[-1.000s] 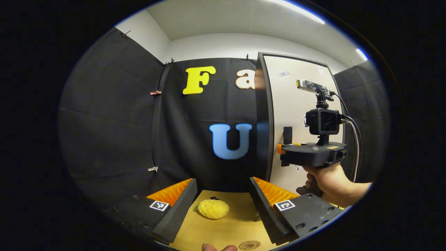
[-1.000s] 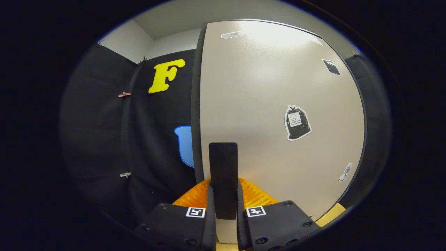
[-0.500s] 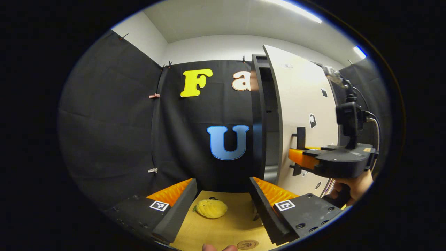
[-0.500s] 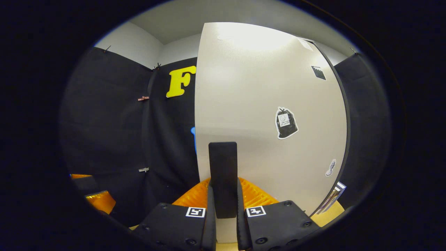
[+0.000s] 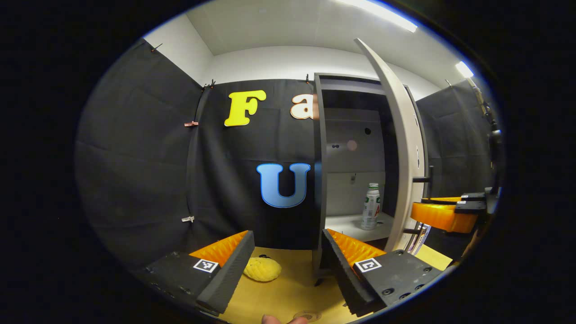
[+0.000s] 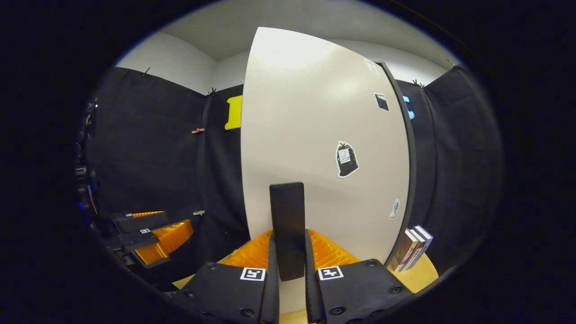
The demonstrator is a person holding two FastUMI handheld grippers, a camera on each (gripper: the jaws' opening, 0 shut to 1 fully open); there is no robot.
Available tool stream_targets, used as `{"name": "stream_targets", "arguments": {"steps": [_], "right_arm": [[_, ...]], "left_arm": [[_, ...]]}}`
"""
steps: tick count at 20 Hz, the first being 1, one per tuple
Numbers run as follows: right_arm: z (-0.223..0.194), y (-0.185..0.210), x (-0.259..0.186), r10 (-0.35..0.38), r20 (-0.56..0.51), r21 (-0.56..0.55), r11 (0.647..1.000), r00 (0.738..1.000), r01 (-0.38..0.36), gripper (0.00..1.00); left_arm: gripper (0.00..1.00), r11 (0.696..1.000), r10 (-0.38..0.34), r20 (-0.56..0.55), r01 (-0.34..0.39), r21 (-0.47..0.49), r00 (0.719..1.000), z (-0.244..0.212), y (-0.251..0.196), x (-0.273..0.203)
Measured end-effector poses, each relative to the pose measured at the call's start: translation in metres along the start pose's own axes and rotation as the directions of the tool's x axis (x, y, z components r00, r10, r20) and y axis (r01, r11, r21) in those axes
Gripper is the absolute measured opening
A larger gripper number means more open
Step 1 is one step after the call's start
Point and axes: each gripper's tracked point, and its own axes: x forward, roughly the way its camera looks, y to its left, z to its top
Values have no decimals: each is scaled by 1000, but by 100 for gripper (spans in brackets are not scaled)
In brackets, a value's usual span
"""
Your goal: Open the cabinet door with the right hand, grasp the bottle in the cabinet with the left hand and place it on the coaster, then close the cabinet door with the right hand.
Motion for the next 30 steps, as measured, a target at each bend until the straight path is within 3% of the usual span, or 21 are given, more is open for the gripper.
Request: {"name": "stream_targets", "arguments": {"steps": [4,10,16,19,24,25,26,30], "right_arm": [[2,-24,-33,-23,-12,-15,1000,1000,22,27],[5,-66,-77,-113,9,-27,993,994,113,27],[4,-102,-105,-228,10,-97,969,974,228,26],[4,-118,-120,-279,7,-48,959,960,279,27],[9,-144,-139,-316,12,6,949,949,316,21],[9,-149,-142,-326,15,3,946,945,326,10],[10,-153,-145,-338,18,-1,941,941,338,21],[15,-171,-158,-405,36,-13,914,913,406,21]], "left_arm": [[94,998,-53,13,53,-13,999,5,-27,3],[94,993,-116,24,116,0,993,8,-60,9],[94,986,-167,16,167,-4,986,6,-88,15],[94,982,-187,10,187,-9,982,5,-99,17],[94,978,-208,11,208,-3,978,7,-113,17],[94,977,-211,10,211,-2,977,7,-115,19],[94,977,-215,8,215,-1,977,6,-118,22],[94,971,-238,1,238,-9,971,5,-131,27]]}}
